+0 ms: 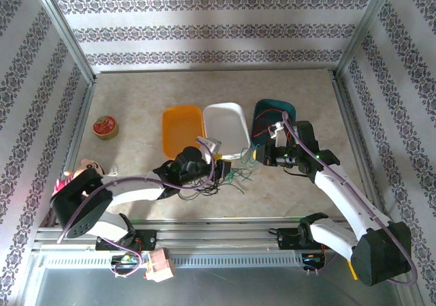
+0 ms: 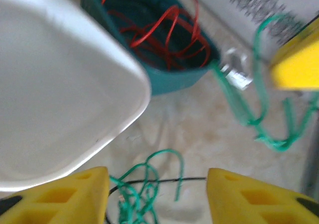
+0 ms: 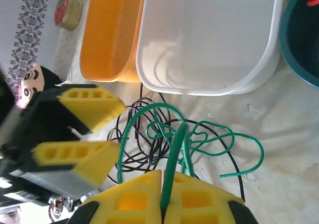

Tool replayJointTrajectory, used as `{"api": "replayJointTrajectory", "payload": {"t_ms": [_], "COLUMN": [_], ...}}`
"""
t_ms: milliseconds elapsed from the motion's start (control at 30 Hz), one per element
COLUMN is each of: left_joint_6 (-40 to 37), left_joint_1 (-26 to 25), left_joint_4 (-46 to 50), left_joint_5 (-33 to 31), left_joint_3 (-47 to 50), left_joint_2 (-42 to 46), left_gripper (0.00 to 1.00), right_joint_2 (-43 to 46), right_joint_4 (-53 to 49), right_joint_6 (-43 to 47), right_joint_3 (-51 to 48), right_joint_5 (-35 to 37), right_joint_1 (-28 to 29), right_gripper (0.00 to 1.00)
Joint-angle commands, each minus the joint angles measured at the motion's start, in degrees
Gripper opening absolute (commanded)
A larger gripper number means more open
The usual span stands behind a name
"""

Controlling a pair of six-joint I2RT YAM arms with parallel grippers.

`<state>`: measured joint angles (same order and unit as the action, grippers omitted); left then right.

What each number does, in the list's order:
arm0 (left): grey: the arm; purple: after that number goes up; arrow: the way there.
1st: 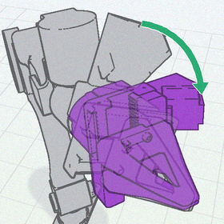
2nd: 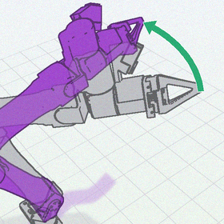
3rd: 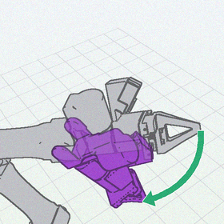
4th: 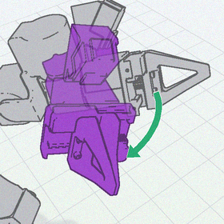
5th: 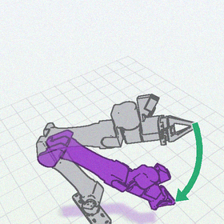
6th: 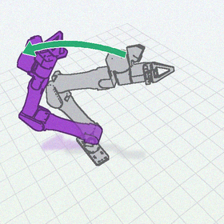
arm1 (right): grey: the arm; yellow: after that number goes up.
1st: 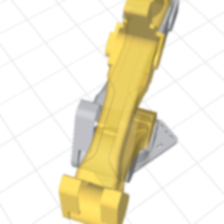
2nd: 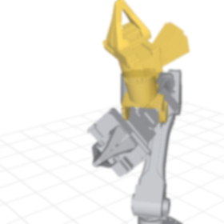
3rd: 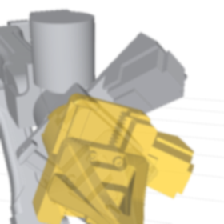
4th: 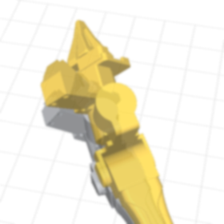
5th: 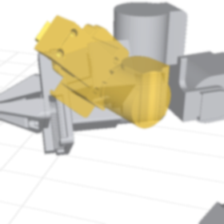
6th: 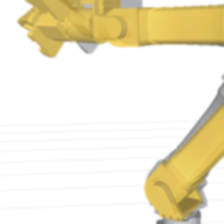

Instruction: Untangle the cables

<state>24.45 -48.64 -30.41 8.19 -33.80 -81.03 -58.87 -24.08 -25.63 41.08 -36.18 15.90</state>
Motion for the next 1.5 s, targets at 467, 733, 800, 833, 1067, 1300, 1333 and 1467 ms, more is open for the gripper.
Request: {"api": "replayJointTrajectory", "payload": {"t_ms": [467, 733, 800, 833, 1067, 1300, 1333, 1467], "left_joint_6": [0.05, 1.00, 0.62, 0.57, 0.34, 1.54, 1.72, 4.05], "left_joint_1": [1.45, 1.97, 2.06, 2.06, 2.76, 2.81, 2.81, 2.80], "left_joint_4": [-0.09, -2.12, -0.63, 0.57, 4.24, 0.18, 0.38, 6.30], "left_joint_5": [8.43, 3.52, -0.62, -3.34, -11.62, -18.15, -21.14, -37.13], "left_joint_3": [-6.62, -4.90, -3.77, -3.04, 2.31, 5.18, 5.53, 6.43], "left_joint_2": [-2.14, -0.86, 1.03, 2.03, 8.69, 11.80, 12.89, 18.20], "left_gripper": [0.35, 0.00, 0.00, 0.00, 0.00, 0.59, 0.66, 0.74], "right_joint_2": [-0.24, 0.53, 1.26, 1.67, 2.08, -4.35, -5.63, -11.72], "right_joint_4": [6.94, 7.08, 6.28, 5.71, 6.70, 11.39, 12.41, 15.78], "right_joint_6": [-3.51, -4.80, -5.11, -5.29, -6.31, -8.33, -9.28, -12.28], "right_joint_3": [1.20, 0.59, 0.08, -0.10, -0.21, 4.26, 5.04, 8.68], "right_joint_5": [-3.60, 1.93, 6.73, 9.02, 10.50, 13.10, 14.83, 21.73], "right_joint_1": [6.60, 5.10, 3.52, 2.56, -2.37, 2.90, 3.52, 5.64], "right_gripper": [0.00, 0.00, 0.00, 0.00, 0.00, 0.00, 0.00, 0.00]}}
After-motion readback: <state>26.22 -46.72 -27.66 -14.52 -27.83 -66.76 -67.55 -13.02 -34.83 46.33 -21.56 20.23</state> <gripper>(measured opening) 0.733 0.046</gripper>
